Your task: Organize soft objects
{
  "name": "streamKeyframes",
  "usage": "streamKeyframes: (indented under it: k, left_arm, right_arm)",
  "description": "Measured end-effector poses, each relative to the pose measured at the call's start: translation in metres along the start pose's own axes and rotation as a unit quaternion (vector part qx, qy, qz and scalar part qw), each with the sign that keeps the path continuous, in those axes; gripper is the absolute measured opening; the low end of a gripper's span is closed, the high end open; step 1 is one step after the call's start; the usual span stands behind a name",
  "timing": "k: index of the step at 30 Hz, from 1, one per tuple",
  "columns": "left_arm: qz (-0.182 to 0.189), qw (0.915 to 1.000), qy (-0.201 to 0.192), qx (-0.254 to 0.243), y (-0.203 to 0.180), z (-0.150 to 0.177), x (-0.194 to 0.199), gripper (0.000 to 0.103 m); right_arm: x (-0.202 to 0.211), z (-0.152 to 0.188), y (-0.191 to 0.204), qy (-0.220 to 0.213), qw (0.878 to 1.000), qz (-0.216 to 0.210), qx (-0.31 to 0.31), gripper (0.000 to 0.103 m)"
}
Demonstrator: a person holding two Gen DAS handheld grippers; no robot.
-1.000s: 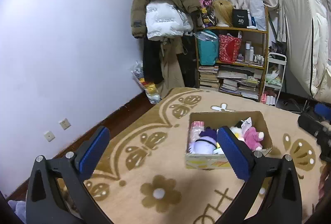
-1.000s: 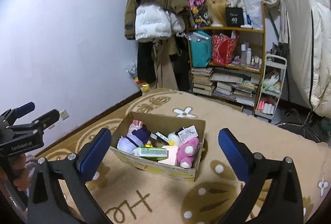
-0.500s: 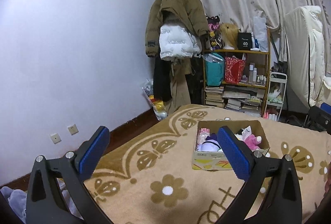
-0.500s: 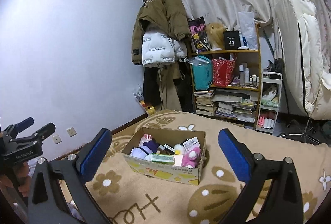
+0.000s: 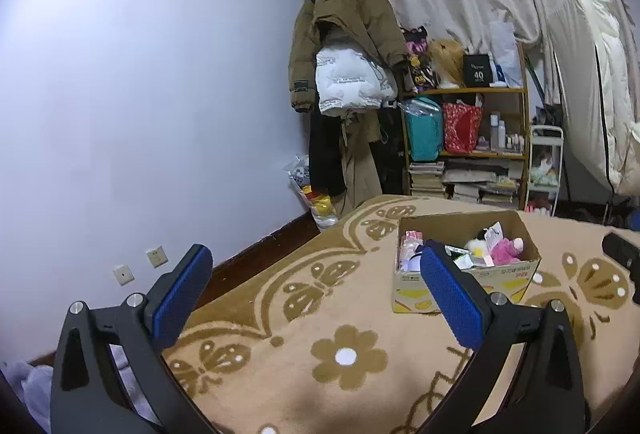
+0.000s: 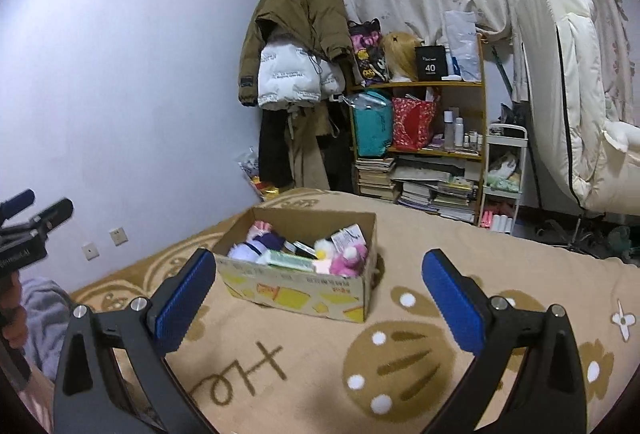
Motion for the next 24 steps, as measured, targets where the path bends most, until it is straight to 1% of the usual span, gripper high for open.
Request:
streamKeyframes:
  k: [2,4,7,10,15,21,24]
  left_arm:
    - [-0.001,1.0,-0.003,0.009,0.002,0.006,-0.001,0.103]
    - [0.002,0.9999,0.001,0.013,0.002,0.011,-0.006,0.103]
    - [0.01,0.9998,0.004,0.016,0.0,0.018,-0.011,0.103]
    - [0.012,0.9999,0.004,0.007,-0.005,0.024,-0.013,0.103]
    - [0.021,0.9998,-0.001,-0.002,-0.017,0.027,-0.014,0.103]
    - [0.033,0.9994,0.011,0.0,-0.024,0.03,-0.022,0.103]
    - [0.033,0.9993,0.014,-0.008,-0.029,0.031,-0.024,0.103]
  right_arm:
    - [-0.003,0.008,-0.001,0.001,1.0,0.005,0.002,0.103]
    - [-0.006,0.013,-0.002,0.004,1.0,0.007,0.003,0.103]
    - [-0.011,0.015,-0.001,0.007,1.0,0.009,0.01,0.103]
    - [-0.011,0.016,-0.001,0.003,1.0,0.012,0.014,0.103]
    - [-0.014,0.018,-0.006,0.01,1.0,0.015,0.011,0.103]
    - [-0.017,0.018,-0.012,0.012,1.0,0.015,0.002,0.103]
    - [-0.017,0.018,-0.012,0.012,1.0,0.015,0.001,0.103]
Point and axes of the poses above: each gripper's, at about its wrist camera, not at the fingertips, and x roughly against the way its jaws point, y to its left, z to its underside, the point moved 3 cm from there along -x, roughly the way its jaws point, and after that the axes turned 3 degrees about y, right-handed, at the moved point
